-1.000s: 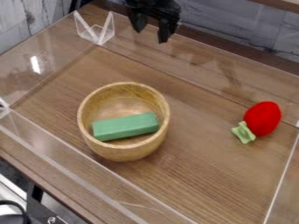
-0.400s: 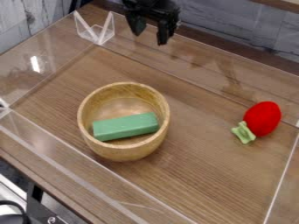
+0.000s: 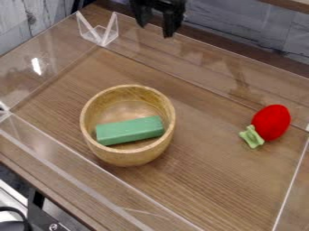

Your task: Move the red fruit to the right side of the table

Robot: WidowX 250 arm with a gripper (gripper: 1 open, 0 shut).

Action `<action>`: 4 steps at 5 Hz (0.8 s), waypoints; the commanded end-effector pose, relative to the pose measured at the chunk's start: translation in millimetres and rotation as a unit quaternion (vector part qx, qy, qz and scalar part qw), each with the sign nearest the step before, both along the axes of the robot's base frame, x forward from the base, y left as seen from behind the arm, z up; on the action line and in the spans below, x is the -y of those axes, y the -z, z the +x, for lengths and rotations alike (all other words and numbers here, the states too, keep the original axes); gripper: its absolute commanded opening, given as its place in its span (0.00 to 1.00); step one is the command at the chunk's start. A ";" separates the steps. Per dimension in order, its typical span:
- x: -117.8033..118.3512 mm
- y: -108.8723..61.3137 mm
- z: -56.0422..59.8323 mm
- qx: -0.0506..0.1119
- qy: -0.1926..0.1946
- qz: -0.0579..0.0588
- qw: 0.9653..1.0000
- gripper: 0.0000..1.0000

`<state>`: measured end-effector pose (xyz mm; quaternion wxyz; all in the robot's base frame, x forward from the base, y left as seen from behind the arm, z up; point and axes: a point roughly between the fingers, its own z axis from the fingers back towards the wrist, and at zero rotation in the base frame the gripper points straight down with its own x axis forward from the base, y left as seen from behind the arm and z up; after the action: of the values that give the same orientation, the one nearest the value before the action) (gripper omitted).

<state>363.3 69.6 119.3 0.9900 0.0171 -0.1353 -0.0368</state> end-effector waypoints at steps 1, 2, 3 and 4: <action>9.9 -18.2 -1.2 0.033 0.008 0.013 0.999 1.00; -5.6 -18.3 -1.3 0.032 -0.018 0.018 0.999 1.00; -25.5 -22.0 -1.2 0.035 -0.042 0.025 0.998 1.00; -24.8 -28.3 -4.9 0.040 -0.070 0.021 0.997 1.00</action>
<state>353.1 93.5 112.6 0.9912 0.0363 -0.1236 0.0305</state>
